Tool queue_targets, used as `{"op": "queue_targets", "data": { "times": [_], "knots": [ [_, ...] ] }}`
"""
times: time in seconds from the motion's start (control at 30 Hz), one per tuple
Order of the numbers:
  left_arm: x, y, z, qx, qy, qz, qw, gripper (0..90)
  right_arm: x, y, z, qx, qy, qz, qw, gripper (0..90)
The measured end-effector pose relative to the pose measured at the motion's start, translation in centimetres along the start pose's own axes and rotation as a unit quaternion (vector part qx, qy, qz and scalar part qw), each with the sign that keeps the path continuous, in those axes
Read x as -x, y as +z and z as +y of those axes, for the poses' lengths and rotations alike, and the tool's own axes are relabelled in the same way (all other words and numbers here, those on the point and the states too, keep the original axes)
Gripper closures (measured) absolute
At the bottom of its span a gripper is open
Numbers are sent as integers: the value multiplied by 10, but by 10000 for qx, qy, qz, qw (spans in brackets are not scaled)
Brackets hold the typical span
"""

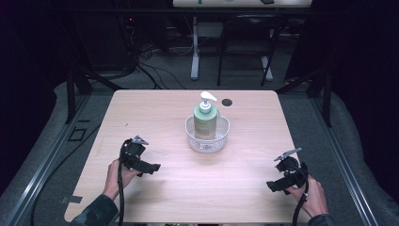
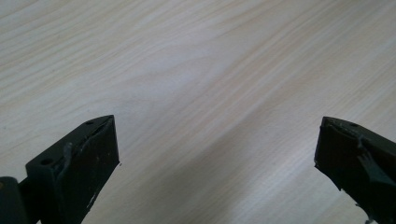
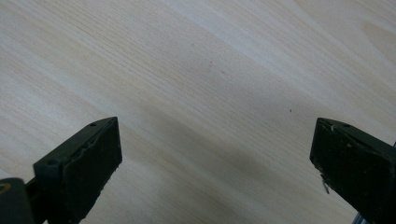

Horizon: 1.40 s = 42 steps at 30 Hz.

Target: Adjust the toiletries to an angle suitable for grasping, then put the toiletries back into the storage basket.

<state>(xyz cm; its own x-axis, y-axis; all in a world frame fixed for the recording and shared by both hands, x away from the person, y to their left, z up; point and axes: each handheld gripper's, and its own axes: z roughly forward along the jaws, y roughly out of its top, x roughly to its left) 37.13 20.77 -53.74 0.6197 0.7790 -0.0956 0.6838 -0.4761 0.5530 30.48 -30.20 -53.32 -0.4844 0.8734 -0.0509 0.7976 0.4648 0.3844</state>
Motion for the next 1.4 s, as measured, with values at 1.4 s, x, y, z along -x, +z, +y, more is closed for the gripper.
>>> {"op": "queue_targets", "data": {
  "times": [1.4],
  "knots": [
    [-4, -4, -6, -30, -17, 4, 10000, 0, -5, -3, 6, 93, -84, -88, 9999, 16]
  ]
}}
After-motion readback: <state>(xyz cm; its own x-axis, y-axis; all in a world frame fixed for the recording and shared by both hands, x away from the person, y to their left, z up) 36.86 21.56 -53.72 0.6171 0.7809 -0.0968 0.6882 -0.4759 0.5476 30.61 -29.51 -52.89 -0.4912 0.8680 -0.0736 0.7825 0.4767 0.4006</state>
